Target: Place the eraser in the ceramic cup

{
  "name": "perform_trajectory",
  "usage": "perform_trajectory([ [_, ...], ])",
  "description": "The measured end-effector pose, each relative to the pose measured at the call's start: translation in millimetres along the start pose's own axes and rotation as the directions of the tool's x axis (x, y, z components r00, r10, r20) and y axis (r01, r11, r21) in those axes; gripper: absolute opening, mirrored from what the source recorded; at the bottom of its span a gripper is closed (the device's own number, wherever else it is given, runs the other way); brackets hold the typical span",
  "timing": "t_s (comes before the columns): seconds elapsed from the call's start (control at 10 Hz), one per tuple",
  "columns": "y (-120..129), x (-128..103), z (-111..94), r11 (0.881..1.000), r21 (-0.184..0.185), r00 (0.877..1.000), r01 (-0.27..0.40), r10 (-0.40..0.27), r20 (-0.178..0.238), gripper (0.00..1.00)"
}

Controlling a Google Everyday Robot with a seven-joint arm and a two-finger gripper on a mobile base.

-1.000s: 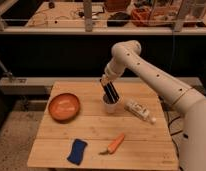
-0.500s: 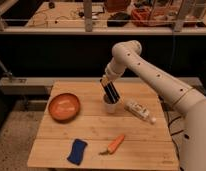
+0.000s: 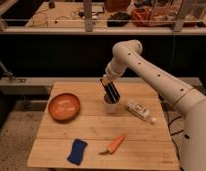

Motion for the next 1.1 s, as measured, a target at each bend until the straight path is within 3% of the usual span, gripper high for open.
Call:
perform_trajectory([
  [1.1, 2.1, -6.8, -2.5, 0.999, 0.005, 0.999, 0.044, -0.044, -0.001, 0.10],
])
